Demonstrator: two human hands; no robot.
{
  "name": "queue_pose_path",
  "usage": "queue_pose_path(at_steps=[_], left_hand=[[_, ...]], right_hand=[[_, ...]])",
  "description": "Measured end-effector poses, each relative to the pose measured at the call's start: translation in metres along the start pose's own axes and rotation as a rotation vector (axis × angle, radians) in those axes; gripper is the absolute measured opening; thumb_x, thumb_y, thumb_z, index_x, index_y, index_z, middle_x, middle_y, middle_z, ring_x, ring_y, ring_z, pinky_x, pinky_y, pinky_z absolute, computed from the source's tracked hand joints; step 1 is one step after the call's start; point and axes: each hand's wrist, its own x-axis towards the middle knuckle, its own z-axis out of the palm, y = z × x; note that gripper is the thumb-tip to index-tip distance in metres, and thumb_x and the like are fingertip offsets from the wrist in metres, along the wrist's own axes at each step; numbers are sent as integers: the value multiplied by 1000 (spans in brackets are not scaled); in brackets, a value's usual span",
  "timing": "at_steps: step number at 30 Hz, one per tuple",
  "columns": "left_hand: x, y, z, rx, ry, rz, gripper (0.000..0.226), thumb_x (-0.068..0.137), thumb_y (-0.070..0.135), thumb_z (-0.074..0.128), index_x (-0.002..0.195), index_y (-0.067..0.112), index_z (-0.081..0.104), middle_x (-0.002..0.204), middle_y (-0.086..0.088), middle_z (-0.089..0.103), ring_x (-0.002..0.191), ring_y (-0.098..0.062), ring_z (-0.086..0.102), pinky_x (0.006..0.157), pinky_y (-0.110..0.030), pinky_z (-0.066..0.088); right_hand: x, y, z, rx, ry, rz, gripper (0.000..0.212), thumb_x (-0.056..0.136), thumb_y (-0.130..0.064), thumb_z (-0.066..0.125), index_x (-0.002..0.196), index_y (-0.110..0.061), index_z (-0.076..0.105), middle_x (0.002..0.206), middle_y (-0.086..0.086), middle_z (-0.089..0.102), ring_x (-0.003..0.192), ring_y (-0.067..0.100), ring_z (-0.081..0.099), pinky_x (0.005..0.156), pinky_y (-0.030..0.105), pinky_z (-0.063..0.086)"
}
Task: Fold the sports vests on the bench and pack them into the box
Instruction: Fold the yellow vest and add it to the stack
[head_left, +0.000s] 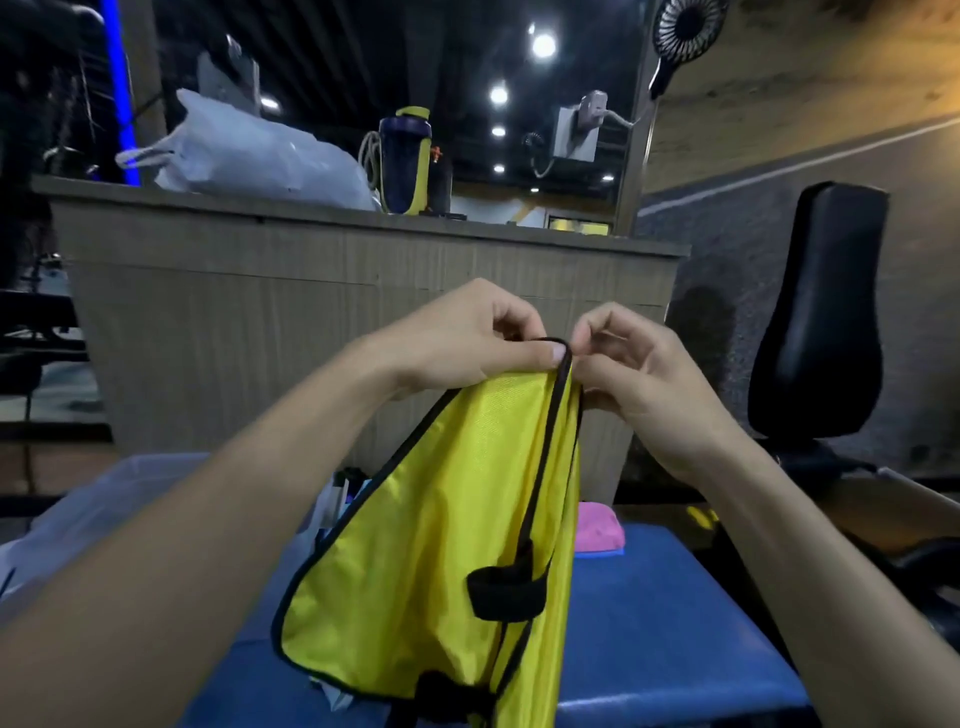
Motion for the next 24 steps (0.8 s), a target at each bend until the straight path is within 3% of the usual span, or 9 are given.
queue_pose_path(at_steps=[4, 8, 12, 15, 17, 20, 22, 24], left_hand=[[2, 5, 3, 11, 67, 16, 32, 89, 38, 76, 78, 9, 71, 73, -14, 63, 66, -13, 49, 65, -34, 40], [6, 3, 7, 33, 56, 31, 27, 87, 38, 79, 73, 16, 72, 69, 1, 63, 67, -8, 52, 68, -38, 43], [5, -4, 8, -29, -3, 21, 24, 90, 37, 77, 81, 14, 76, 80, -8, 72, 73, -11, 58, 72, -30, 45], [1, -11, 4, -10, -47, 26, 19, 93, 35, 74, 94, 16, 77, 96, -11, 75, 88, -31, 69, 86, -46, 54], [-3, -16, 4, -18, -47, 22, 16, 94, 32, 72, 99, 17, 76, 100, -11, 75, 97, -36, 69, 91, -51, 54], [-15, -28, 10, -138, -61, 6, 13, 97, 25, 69, 98, 12, 72, 98, -8, 74, 91, -21, 70, 86, -38, 54], [-28, -40, 21, -204, -52, -13, 11, 97, 21, 68, 94, 10, 70, 90, 1, 70, 87, -9, 66, 80, -25, 50], [-45, -58, 35, -273, -45, -44, 20, 97, 24, 68, 91, 5, 69, 86, -2, 66, 82, -14, 61, 78, -27, 46]], right_hand=[[-6, 0, 1, 55, 15, 131, 7, 93, -8, 63, 87, -10, 64, 77, 13, 59, 71, 22, 57, 70, 35, 55], [-9, 1, 5, 5, 2, 191, 32, 82, -32, 82, 92, -9, 63, 85, 12, 64, 80, 20, 62, 77, 36, 55], [-6, -2, 11, -30, 11, 231, 22, 81, -13, 81, 90, -7, 63, 87, 16, 63, 79, 21, 62, 73, 34, 53], [-3, -2, 11, -80, 34, 273, 15, 85, -2, 75, 83, -10, 62, 82, 14, 62, 75, 19, 59, 63, 23, 51], [0, -5, 7, -52, 26, 302, 15, 88, -2, 69, 80, -12, 63, 83, 14, 60, 78, 22, 58, 70, 27, 53], [9, -10, -1, -10, 12, 334, 14, 91, -4, 64, 81, -12, 68, 87, 15, 62, 81, 24, 60, 81, 37, 54], [15, -9, -6, -5, 27, 323, 15, 92, -4, 64, 80, -12, 68, 86, 13, 63, 77, 21, 61, 76, 33, 54], [23, -7, -10, -25, 85, 299, 16, 91, -2, 64, 78, -11, 68, 82, 9, 65, 73, 17, 62, 69, 28, 54]])
